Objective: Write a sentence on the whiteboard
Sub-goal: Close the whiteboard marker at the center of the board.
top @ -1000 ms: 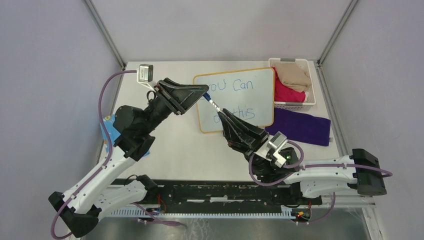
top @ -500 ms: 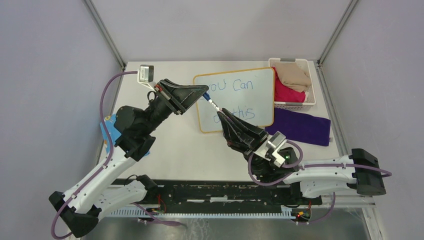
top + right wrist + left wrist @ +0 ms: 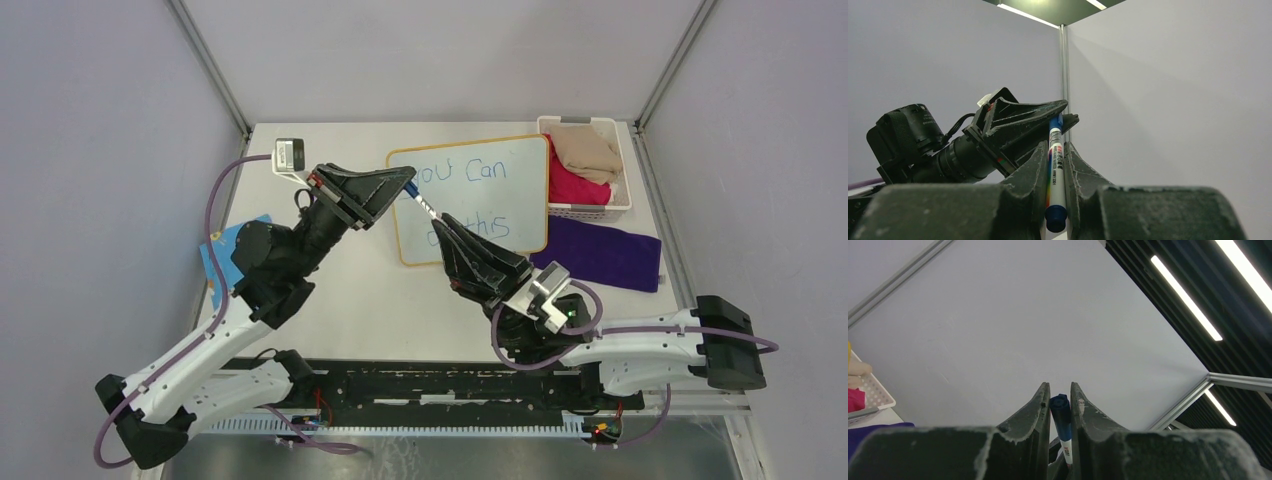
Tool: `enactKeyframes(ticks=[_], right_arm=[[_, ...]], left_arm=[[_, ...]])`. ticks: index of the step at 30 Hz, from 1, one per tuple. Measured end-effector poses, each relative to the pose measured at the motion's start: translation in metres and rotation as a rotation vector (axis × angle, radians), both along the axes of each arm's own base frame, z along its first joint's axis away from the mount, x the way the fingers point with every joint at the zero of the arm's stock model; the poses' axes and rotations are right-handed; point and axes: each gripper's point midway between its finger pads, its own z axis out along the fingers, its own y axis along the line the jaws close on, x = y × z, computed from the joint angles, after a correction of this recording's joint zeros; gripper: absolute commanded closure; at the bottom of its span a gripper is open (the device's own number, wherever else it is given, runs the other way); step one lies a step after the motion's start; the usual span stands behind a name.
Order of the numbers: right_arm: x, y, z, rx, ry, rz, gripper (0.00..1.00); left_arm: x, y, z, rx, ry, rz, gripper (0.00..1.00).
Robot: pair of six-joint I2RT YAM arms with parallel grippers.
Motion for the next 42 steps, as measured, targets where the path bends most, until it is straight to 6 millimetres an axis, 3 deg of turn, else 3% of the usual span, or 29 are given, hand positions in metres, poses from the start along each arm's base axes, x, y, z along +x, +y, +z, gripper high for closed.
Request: enactKeyframes(ticks=[12,20,22,26,28,33,42], right_arm=[[-0.002,0.003,0.010,0.033,-0.026,0.019,1.00],[0.004,0.002,0.014,0.039,-0.033,0.004,1.00],[0.005,0.003,0.013,0.032,-0.033,0.002,1.00],[0.003,0.007,0.011,0.016,-0.036,0.014,1.00],[0.011,0.010,0.007,-0.017,-0.021,-0.008,1.00],[0.018,0.017,-0.002,-0.067,-0.003,-0.013,1.00],[0.007,0.011,0.004,-0.092,-0.024,0.045,1.00]], left_arm=[[-0.006,-0.005,0.007,-0.073,0.037,0.040,0.98],[-0.016,-0.023,0.000,-0.054,0.047,0.002,0.98],[-0.017,-0.022,-0.002,-0.044,0.047,0.007,0.86],[-0.021,-0.018,-0.005,-0.014,0.035,0.022,0.49],[-0.034,-0.028,-0.017,0.051,0.021,-0.032,0.39],[-0.043,-0.039,-0.041,0.159,0.024,-0.066,0.31],[-0.039,-0.011,-0.032,0.186,-0.040,0.063,0.19]])
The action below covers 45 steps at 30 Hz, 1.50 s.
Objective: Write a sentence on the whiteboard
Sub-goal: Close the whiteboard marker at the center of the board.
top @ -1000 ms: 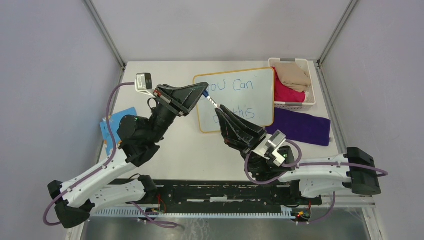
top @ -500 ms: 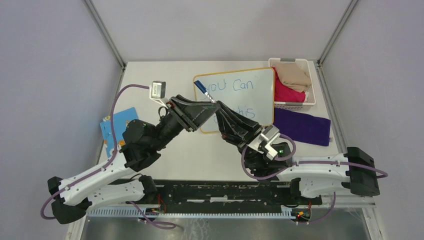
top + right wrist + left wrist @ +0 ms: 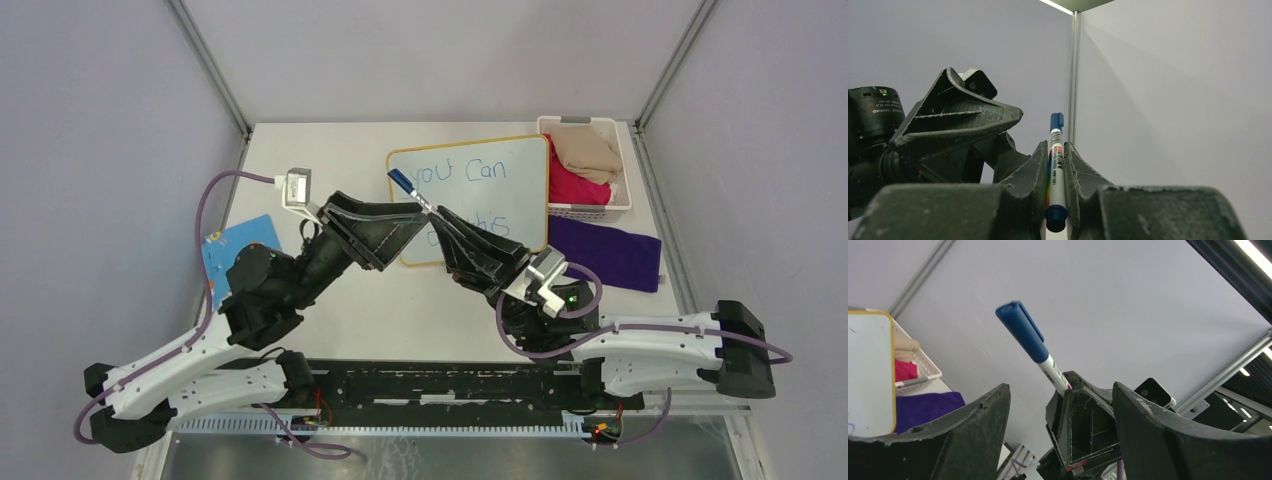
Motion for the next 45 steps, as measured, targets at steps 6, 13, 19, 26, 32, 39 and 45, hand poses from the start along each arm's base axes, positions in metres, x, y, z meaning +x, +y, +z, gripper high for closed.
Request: enactKeyframes(ticks=[6,13,19,26,32,39,45], right_arm=[[-0.005,-0.010,-0.004,-0.006,-0.004,0.016,1.00],[-0.009,-0.010,-0.011,-0.015,-0.003,0.046,1.00],[-0.015,-0.009,-0.013,-0.005,-0.011,0.092,1.00],[-0.020,-0.013,-0.011,0.016,-0.013,0.123,1.00],[-0.022,-0.019,-0.009,0.034,-0.013,0.137,1.00],[-0.024,-0.021,-0.010,0.040,-0.010,0.152,1.00],[-0.026,-0.020,-0.011,0.037,-0.015,0.161,1.00]], left_arm=[[0.004,0.007,0.011,0.019,-0.059,0.058,0.17],[0.007,0.004,0.002,0.092,-0.087,0.081,0.17],[0.009,0.002,-0.002,0.082,-0.083,0.082,0.19],[0.009,-0.001,-0.014,-0.001,-0.036,0.052,0.24],[0.006,-0.004,-0.002,-0.061,-0.047,0.022,0.30],[0.000,-0.002,0.012,-0.113,-0.081,-0.002,0.35],[-0.002,-0.002,0.013,-0.118,-0.089,-0.010,0.45]])
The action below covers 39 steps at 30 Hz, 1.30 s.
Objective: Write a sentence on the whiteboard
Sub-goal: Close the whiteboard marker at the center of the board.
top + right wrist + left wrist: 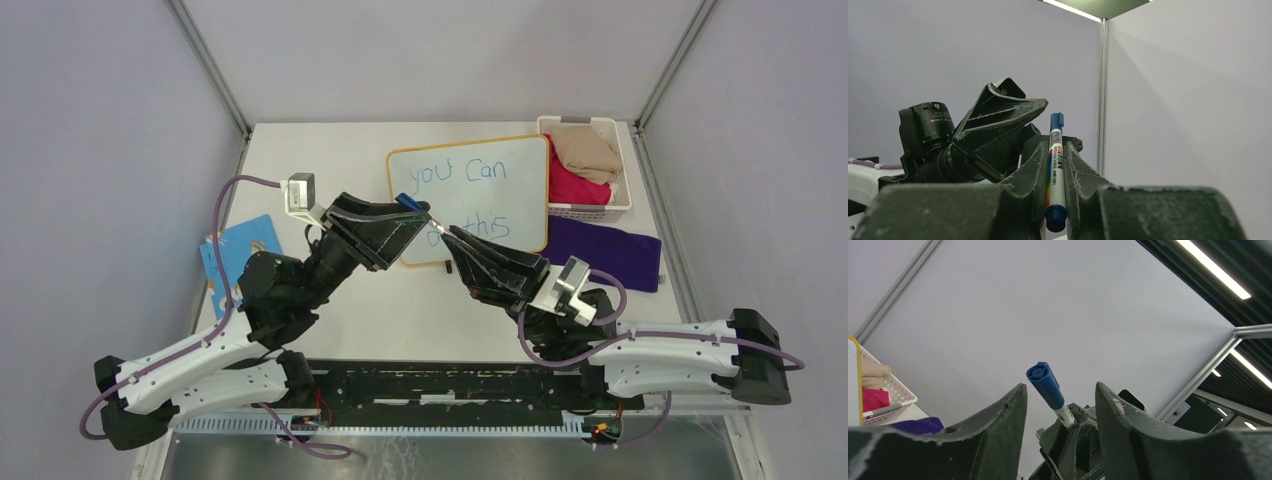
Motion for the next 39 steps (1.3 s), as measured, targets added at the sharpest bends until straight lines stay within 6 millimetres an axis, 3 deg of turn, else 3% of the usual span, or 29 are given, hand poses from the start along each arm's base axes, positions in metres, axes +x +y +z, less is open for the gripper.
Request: enactKeyframes(ticks=[14,16,21,24,32,39], right_arm=[[-0.003,-0.003,0.001,0.010,-0.003,0.014,1.00],[-0.003,-0.003,0.001,0.014,0.000,0.018,0.94],[-0.001,-0.003,-0.002,-0.006,0.020,0.017,0.57],[0.002,0.001,-0.011,-0.060,0.038,0.007,0.44],[0.008,-0.005,-0.027,-0.239,0.088,-0.038,0.39],[0.008,-0.012,-0.033,-0.388,0.114,-0.049,0.39]], left_arm=[[-0.001,-0.002,0.002,-0.018,0.005,-0.019,0.92],[-0.002,-0.002,0.003,-0.021,0.008,-0.022,0.97],[-0.002,-0.002,0.002,-0.020,0.010,-0.023,0.98],[0.000,-0.001,0.000,-0.013,0.018,-0.014,0.98],[0.012,0.003,-0.018,0.152,0.026,0.087,0.98],[0.010,0.013,-0.010,0.352,-0.086,0.159,0.98]])
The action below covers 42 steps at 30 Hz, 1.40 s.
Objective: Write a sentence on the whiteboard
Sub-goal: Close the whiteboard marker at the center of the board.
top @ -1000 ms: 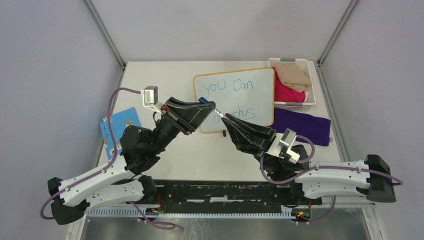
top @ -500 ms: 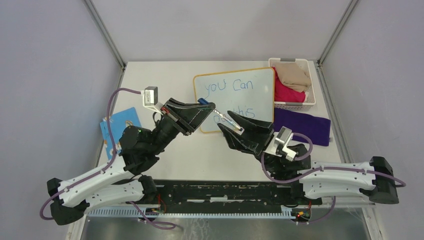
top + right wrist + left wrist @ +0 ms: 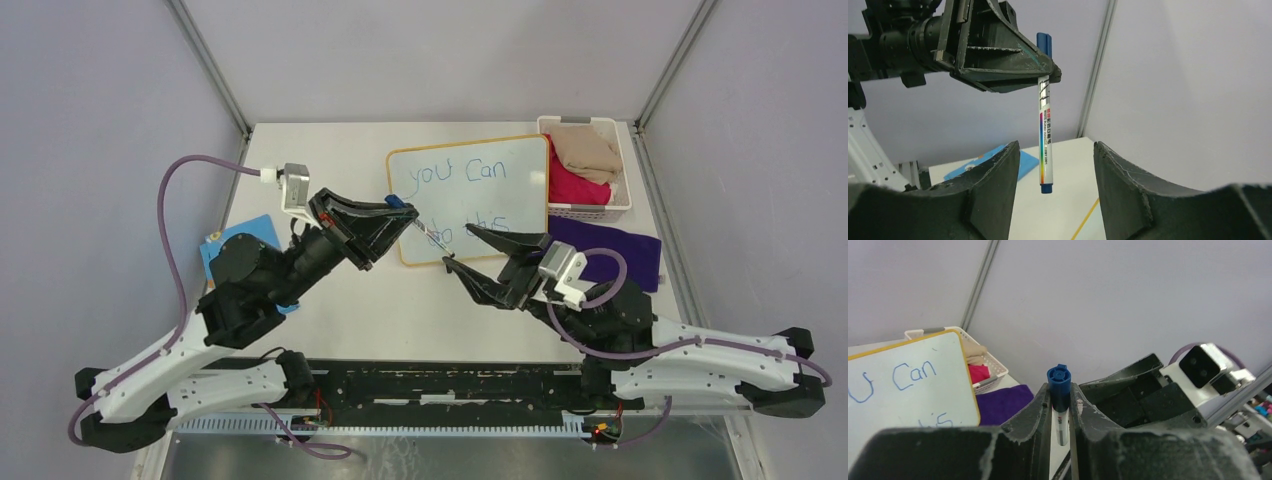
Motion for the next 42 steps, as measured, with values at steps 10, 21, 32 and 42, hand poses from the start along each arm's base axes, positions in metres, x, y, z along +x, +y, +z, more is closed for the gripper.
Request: enactKeyframes(ticks=[10,21,32,42], right_arm=[[-0.004,0.041,-0.027,-0.199,0.069,0.075,0.46],[0.007,0.062,-0.066,-0.347,0.165,0.040,0.56],[0.012,0.063,-0.079,-0.360,0.233,0.039,1.00],[0.009,0.067,-0.085,-0.328,0.231,0.067,1.00]], left_arm=[[-0.014,-0.015,-0.037,0.262,-0.074,-0.097,0.98],[-0.022,-0.015,-0.060,0.358,-0.073,-0.149,0.98],[-0.026,-0.003,-0.057,0.373,-0.115,-0.134,0.91],[-0.025,0.001,-0.056,0.352,-0.123,-0.110,0.40]])
